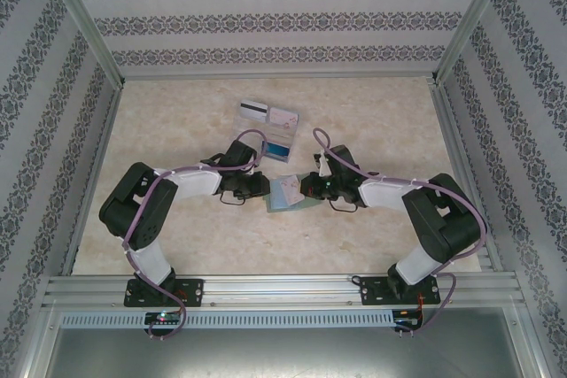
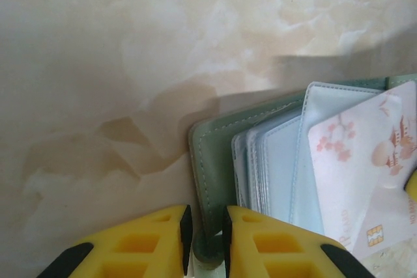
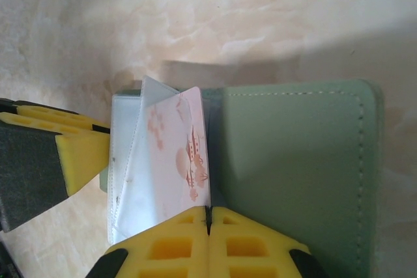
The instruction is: Put the credit cards into the card holder
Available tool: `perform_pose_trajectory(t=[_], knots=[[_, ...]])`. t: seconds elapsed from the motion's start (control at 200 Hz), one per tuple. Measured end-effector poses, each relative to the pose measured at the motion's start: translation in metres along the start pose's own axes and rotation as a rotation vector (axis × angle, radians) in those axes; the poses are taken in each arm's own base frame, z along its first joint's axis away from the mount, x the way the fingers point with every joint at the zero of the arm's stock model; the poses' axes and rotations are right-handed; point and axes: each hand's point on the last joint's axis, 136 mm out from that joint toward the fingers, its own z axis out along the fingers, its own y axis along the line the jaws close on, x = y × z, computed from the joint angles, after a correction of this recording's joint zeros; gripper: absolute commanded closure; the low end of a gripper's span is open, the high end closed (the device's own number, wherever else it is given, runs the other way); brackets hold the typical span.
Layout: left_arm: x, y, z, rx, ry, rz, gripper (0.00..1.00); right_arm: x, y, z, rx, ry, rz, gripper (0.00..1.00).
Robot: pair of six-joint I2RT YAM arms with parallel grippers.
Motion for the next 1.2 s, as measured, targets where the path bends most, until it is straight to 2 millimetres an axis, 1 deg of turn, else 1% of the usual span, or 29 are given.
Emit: perform_pose_trajectory(t=[0.13,0.28,0.49,0.634,0.799,1.044,1.199], knots=[[0.000,0.000,0.000,0.011,-0.014,-0.016,0.77,0.000,-0.001,0.002,0.002,-0.017,0.014,1.00],[0.000,0.000,0.000,0.011,-0.015,-0.025,0.77,0.002,-0.002,0.009,0.006,-0.014,0.020,1.00],[-0.001,0.001,-0.001,0.008,-0.020,-0.026,0.77,0.003,-0.001,0.010,0.016,-0.023,0.014,1.00],[0.000,0.000,-0.001,0.005,-0.022,-0.023,0.77,0.003,0.005,0.005,0.011,-0.030,0.004,1.00],[-0.001,0.001,-0.002,0.000,-0.026,-0.022,0.78,0.006,0.007,0.000,0.007,-0.025,0.003,1.00],[0.000,0.002,-0.003,-0.009,-0.026,-0.024,0.80,0.016,0.000,-0.007,0.010,-0.002,0.024,1.00],[0.000,0.003,-0.004,-0.017,-0.028,-0.025,0.80,0.015,-0.005,-0.010,0.003,0.004,0.046,1.00]])
